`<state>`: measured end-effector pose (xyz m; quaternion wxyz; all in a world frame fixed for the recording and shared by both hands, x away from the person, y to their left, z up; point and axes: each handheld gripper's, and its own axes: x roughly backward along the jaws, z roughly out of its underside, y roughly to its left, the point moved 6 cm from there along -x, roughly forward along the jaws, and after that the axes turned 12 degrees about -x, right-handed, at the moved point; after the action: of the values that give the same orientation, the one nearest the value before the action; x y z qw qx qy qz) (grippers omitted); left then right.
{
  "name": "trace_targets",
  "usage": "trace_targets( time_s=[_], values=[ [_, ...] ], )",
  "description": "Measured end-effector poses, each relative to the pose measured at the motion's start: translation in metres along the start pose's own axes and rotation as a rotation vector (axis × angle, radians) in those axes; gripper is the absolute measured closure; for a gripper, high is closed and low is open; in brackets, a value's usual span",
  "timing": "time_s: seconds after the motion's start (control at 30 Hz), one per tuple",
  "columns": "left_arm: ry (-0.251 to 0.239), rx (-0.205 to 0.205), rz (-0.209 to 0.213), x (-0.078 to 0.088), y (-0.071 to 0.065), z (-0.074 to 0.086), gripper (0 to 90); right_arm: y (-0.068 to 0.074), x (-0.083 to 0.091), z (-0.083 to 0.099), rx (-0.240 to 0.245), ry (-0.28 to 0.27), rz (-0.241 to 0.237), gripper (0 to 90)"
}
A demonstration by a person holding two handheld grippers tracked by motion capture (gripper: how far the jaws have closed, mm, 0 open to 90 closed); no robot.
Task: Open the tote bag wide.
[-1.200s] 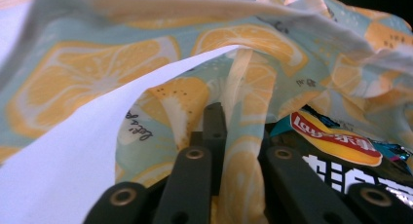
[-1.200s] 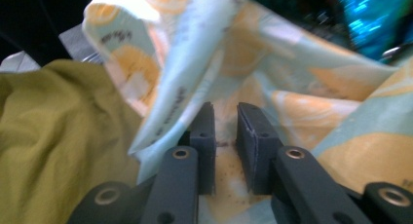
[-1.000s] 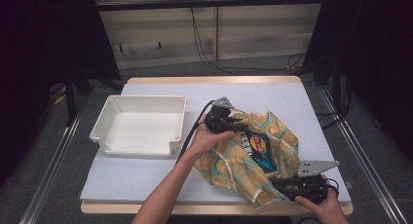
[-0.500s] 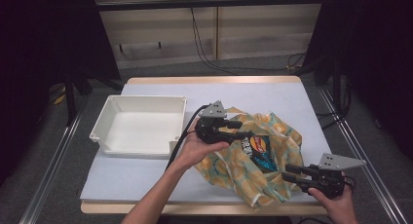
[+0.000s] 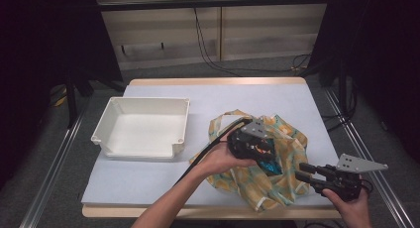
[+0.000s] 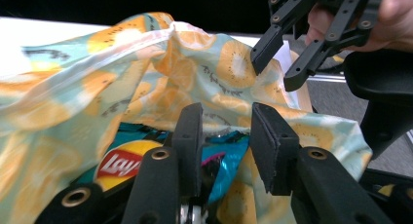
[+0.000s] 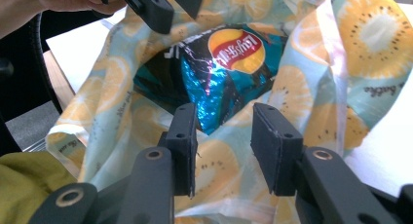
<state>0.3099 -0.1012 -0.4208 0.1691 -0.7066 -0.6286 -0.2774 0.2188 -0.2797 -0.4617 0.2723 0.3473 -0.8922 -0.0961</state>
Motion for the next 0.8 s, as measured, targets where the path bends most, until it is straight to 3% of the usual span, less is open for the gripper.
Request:
trace_targets(
  time_s=[0.07,0.23,0.3,0.4,0.53,0.7,0.73,0.8],
  values=[
    [0.05,-0.013,-0.016,-0.011,0.002,0.002,63.4,-0.001,0.0,0.001,-0.004,0.001,0.003,61.2],
    [0.09,-0.016,0.002,-0.027,0.001,0.012,60.9,-0.003,0.0,0.002,-0.005,0.002,0.016,60.6],
    [0.136,-0.046,-0.016,-0.034,-0.002,0.02,58.6,-0.005,0.0,0.003,-0.01,0.005,0.022,59.7],
    [0.155,-0.072,-0.01,-0.041,-0.005,0.023,58.1,-0.006,-0.002,0.004,-0.011,0.01,0.015,59.0],
    [0.175,-0.072,-0.022,-0.046,-0.003,0.027,45.6,-0.005,-0.003,0.004,-0.014,0.016,0.01,58.0],
    [0.189,-0.085,-0.023,-0.049,-0.004,0.032,43.9,-0.005,-0.004,0.004,-0.023,0.018,0.011,58.0],
    [0.214,-0.11,-0.031,-0.051,-0.003,0.035,43.4,-0.006,-0.004,0.005,-0.021,0.02,0.007,58.0],
    [0.214,-0.117,-0.032,-0.053,-0.003,0.036,43.3,-0.005,-0.004,0.005,-0.021,0.02,0.007,57.9]
  ],
)
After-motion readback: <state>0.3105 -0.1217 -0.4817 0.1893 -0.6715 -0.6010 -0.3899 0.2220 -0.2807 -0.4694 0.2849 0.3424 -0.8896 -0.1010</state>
